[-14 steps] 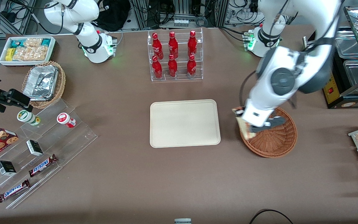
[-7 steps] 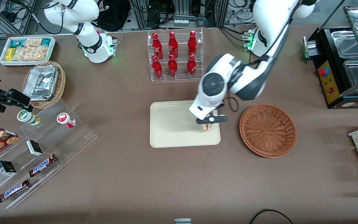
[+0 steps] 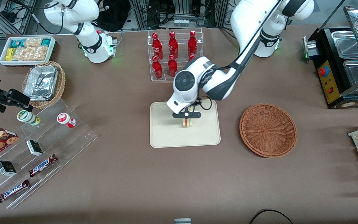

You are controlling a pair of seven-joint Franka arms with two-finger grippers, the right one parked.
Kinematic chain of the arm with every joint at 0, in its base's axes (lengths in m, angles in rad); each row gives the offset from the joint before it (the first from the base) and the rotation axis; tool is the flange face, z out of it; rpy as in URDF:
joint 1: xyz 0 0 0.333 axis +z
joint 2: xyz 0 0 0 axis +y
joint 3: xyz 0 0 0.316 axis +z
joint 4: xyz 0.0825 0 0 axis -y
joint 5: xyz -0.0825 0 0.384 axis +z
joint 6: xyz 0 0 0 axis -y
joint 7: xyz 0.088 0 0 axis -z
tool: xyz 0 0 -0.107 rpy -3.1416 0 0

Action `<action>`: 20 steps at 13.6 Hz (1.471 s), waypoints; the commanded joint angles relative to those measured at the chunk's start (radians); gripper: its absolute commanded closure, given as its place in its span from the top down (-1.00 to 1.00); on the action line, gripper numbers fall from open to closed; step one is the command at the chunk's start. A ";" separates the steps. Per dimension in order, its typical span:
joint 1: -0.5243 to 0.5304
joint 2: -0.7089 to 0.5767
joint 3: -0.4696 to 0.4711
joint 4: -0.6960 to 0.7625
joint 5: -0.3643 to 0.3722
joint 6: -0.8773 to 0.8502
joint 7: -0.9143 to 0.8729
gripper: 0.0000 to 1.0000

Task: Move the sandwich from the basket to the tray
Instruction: 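Lower the sandwich onto the tray and open the left gripper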

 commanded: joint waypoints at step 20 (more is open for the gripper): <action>-0.015 -0.003 0.016 0.022 0.018 -0.028 -0.091 1.00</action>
